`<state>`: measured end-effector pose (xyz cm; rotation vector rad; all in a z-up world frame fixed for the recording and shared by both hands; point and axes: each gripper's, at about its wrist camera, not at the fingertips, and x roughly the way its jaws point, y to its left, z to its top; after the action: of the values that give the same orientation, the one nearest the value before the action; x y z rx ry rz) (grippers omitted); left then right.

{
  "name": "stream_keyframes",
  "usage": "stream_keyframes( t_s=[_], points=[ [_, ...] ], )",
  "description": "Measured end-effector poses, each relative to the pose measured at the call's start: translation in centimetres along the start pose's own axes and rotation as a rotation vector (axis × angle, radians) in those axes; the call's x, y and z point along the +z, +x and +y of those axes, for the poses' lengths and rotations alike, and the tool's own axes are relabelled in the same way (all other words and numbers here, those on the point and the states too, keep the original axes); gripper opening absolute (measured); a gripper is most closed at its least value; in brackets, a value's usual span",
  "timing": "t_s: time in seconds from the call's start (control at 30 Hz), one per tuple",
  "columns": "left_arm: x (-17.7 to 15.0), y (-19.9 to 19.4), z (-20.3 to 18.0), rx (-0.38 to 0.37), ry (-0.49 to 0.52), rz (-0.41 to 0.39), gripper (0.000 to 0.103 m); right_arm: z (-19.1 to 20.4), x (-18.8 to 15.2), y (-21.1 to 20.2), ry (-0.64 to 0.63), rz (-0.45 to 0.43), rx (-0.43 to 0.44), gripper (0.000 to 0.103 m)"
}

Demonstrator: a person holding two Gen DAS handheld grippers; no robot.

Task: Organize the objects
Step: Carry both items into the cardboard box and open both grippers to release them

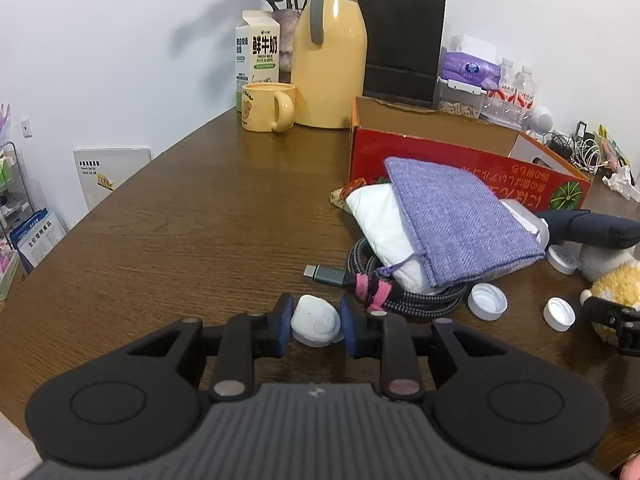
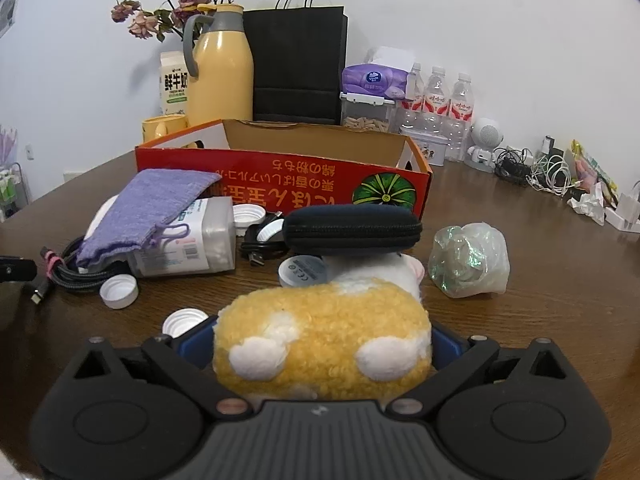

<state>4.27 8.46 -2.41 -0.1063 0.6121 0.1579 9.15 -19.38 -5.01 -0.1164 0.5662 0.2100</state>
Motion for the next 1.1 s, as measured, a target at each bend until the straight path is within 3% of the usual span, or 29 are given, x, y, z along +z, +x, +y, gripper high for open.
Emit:
stream_keyframes(
  t_s=[0.33, 0.77, 1.1],
  points=[
    [-0.2, -1.5, -1.6, -0.032, 0.020, -0.027, 0.026, -1.1, -0.6, -2.5, 0.033, -0.038, 0.043, 0.098],
    [0.2, -3.7, -4.6, -0.097, 0.055, -0.083, 0.026, -3.3, -1.8, -6.6, 0.055, -0.086, 0.020, 0.097],
    [1.6, -4.6, -6.9, -0.134, 0.092, -0.137, 0.026, -3.7, -0.1, -9.4, 0.022, -0.208, 0.039, 0.097]
  ],
)
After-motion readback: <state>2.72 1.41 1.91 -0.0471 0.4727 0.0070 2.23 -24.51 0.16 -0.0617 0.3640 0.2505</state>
